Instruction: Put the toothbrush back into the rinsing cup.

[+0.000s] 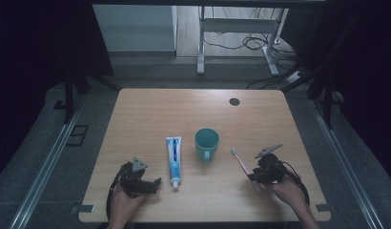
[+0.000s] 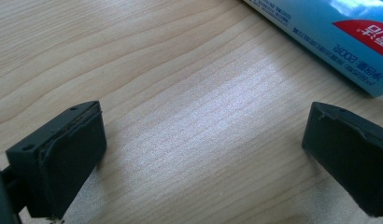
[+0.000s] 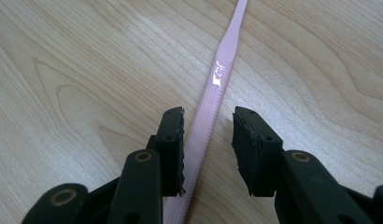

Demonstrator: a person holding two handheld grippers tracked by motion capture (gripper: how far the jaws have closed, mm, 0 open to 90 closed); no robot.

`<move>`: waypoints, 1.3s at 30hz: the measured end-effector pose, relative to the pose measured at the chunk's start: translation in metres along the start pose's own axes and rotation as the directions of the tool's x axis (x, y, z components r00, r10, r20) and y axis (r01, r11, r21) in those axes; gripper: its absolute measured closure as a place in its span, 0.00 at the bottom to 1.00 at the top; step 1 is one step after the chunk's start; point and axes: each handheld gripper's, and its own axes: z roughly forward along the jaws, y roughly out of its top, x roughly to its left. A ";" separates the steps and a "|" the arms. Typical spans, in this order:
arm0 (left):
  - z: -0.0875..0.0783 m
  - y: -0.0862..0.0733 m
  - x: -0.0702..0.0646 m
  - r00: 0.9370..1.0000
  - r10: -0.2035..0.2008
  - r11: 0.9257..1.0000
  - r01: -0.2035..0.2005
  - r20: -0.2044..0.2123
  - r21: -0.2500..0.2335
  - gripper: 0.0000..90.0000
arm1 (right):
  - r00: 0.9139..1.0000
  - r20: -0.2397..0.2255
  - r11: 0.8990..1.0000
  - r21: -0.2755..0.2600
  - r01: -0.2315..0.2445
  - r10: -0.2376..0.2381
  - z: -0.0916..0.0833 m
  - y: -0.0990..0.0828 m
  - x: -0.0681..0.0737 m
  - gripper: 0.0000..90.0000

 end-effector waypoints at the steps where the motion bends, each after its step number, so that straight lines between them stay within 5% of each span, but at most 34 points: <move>1: 0.000 0.000 0.000 1.000 0.000 1.000 0.000 0.000 0.000 0.00 | 1.000 0.001 1.000 0.011 0.002 -0.002 0.001 0.002 0.000 0.71; 14: 0.000 0.000 0.000 1.000 0.000 1.000 0.000 0.000 0.001 0.00 | 1.000 0.027 0.983 0.181 -0.004 -0.001 0.012 0.033 0.000 0.73; 34: 0.000 0.000 0.000 1.000 0.000 1.000 0.000 0.000 0.001 0.00 | 0.999 0.045 0.950 0.310 -0.034 0.021 0.024 0.061 -0.001 0.75; 39: 0.000 0.000 0.000 1.000 0.000 1.000 0.000 0.000 0.001 0.00 | 0.998 0.052 0.935 0.353 -0.041 0.024 0.030 0.070 0.000 0.77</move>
